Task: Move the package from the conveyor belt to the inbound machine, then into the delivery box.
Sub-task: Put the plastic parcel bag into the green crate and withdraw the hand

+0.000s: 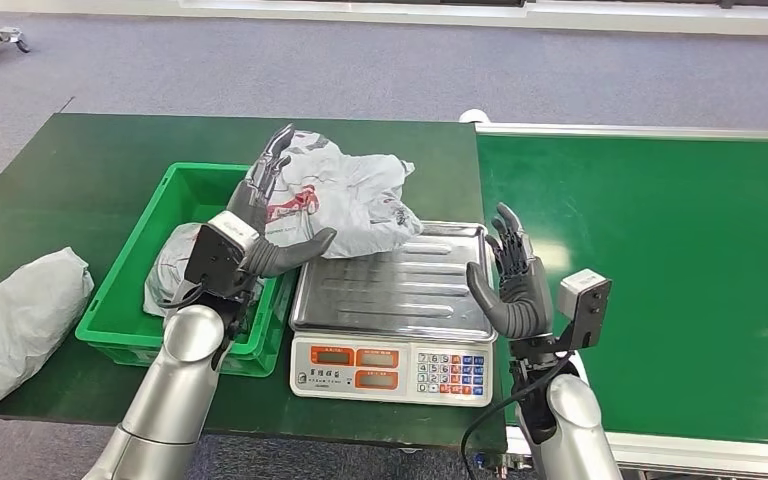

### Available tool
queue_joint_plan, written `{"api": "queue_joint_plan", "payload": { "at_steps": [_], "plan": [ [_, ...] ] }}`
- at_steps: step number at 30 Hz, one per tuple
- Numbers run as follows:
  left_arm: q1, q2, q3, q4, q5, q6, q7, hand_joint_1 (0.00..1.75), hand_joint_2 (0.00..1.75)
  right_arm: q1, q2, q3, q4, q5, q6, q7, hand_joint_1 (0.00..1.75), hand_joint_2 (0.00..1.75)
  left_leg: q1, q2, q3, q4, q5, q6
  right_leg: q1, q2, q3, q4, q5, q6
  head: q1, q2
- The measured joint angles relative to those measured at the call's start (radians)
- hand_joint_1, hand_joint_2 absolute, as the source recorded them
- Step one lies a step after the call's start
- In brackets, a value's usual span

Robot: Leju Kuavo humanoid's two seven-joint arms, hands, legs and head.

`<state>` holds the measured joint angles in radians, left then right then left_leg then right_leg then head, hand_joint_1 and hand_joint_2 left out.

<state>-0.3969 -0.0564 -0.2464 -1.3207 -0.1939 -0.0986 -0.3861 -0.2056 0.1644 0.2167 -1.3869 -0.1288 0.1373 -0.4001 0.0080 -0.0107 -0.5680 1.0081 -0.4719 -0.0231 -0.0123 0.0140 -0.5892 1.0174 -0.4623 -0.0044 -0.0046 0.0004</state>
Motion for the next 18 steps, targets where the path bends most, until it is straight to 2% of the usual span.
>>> {"api": "queue_joint_plan", "payload": {
  "at_steps": [9, 14, 18],
  "plan": [
    [0.01, -0.09, -0.021, 0.037, 0.148, -0.094, -0.013, 0.0, 1.75, -0.032, 0.001, 0.044, 0.046, -0.008, 0.005, 0.001, 0.0, 1.75, 0.0, 0.0, -0.001, 0.0, 0.0, 0.0, 0.0, 0.0, 0.0, 0.0, 0.0, 0.0, 0.0, 0.0],
    [0.011, -0.12, -0.056, 0.068, 0.235, -0.214, -0.015, 0.0, 1.75, -0.042, 0.001, 0.073, 0.065, -0.02, 0.011, -0.007, 0.0, 1.75, 0.0, 0.0, -0.001, 0.0, 0.0, 0.0, -0.001, 0.0, -0.001, 0.0, 0.0, 0.0, 0.0, 0.0],
    [0.007, -0.138, -0.068, 0.121, 0.366, -0.337, -0.019, 0.0, 1.75, -0.053, 0.001, 0.093, 0.08, -0.035, 0.014, -0.012, 0.0, 1.75, 0.0, 0.0, -0.001, 0.0, 0.0, 0.0, -0.001, 0.0, -0.001, 0.0, 0.0, 0.0, 0.0, 0.0]
  ]
}}
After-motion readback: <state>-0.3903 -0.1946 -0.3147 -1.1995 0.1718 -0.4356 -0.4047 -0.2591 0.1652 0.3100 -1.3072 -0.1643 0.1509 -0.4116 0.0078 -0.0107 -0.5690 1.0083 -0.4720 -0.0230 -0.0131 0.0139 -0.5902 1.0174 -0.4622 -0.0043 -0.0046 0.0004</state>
